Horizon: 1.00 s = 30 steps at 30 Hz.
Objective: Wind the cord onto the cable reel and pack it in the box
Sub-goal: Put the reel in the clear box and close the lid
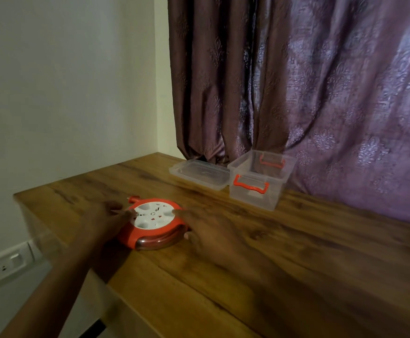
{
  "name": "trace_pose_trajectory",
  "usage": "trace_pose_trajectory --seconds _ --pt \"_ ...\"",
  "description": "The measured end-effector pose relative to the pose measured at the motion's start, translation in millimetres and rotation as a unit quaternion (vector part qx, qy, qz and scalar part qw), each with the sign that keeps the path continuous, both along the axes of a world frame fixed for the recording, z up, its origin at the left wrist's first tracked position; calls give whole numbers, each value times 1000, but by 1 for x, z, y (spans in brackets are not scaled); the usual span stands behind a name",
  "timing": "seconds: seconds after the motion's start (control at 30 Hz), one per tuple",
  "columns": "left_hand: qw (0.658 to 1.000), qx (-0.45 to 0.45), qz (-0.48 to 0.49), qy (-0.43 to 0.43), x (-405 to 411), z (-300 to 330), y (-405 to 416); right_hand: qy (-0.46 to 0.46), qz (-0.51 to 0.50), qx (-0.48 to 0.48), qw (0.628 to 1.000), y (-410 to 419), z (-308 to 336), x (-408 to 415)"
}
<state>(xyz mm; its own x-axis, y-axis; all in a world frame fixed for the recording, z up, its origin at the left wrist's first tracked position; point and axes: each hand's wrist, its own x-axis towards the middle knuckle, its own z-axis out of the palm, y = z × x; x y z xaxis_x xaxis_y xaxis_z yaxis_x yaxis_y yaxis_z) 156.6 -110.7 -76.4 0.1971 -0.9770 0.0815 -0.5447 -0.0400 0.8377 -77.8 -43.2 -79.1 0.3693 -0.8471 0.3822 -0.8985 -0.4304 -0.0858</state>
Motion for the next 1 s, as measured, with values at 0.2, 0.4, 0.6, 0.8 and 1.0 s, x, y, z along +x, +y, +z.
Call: trace_pose_trajectory --seconds 0.2,0.4,0.6,0.8,1.0 --pt "975 -208 -32 -66 -36 22 22 -34 -204 -141 968 -22 53 -80" --pt "949 -272 -127 -98 -82 38 48 106 -313 -20 944 -35 54 -131" --pt "957 -229 -150 -101 -77 29 49 123 -263 -63 955 18 55 -100" --pt "979 -145 -86 -114 -35 17 31 133 -189 -51 972 101 64 -54" --pt "984 -68 -67 -148 -4 10 27 103 -105 -34 988 145 60 -33"
